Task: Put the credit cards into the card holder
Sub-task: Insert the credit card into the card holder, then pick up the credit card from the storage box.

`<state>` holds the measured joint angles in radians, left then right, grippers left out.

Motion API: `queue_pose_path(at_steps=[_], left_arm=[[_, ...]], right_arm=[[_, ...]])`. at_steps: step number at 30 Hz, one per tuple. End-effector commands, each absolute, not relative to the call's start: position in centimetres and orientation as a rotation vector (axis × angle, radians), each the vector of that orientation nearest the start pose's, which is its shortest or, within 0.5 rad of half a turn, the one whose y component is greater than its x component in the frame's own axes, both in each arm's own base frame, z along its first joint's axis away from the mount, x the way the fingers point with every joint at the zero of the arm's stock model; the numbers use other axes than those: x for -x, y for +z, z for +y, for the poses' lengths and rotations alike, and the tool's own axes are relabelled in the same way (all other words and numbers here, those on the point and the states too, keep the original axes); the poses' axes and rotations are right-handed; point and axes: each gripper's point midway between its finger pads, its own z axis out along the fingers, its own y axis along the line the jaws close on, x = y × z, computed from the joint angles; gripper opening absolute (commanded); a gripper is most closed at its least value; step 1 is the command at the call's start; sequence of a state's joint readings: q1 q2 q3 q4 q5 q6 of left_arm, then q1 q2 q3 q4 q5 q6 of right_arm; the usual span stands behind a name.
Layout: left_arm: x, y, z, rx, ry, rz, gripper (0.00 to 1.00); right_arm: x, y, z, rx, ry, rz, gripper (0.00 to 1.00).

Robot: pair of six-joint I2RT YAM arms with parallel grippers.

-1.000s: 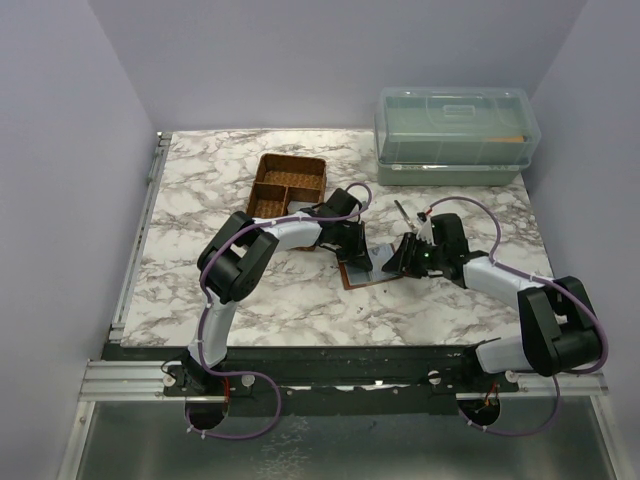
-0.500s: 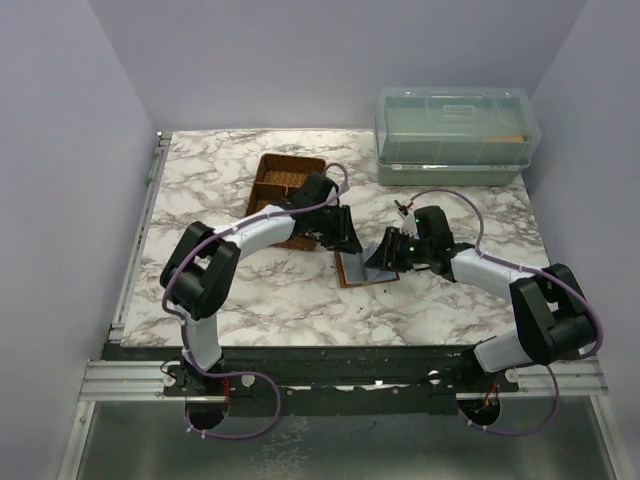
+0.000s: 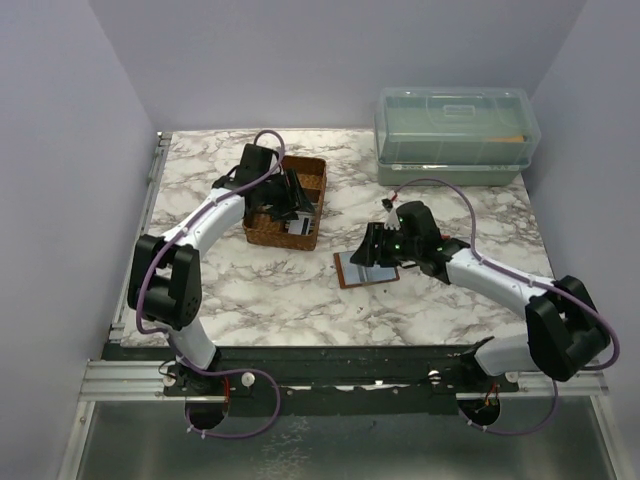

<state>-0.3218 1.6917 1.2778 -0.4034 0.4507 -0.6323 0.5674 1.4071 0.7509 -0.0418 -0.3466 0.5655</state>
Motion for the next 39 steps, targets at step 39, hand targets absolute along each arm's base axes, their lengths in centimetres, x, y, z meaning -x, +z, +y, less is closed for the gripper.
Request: queue_pose_path(at_steps=[39], left_arm=[[-44.4, 10.7, -19.6, 1.479, -0.221, 2.211, 0.77]], right_arm=[[-25.9, 5.5, 17.5, 0.041, 0.587, 2.527, 0.61]])
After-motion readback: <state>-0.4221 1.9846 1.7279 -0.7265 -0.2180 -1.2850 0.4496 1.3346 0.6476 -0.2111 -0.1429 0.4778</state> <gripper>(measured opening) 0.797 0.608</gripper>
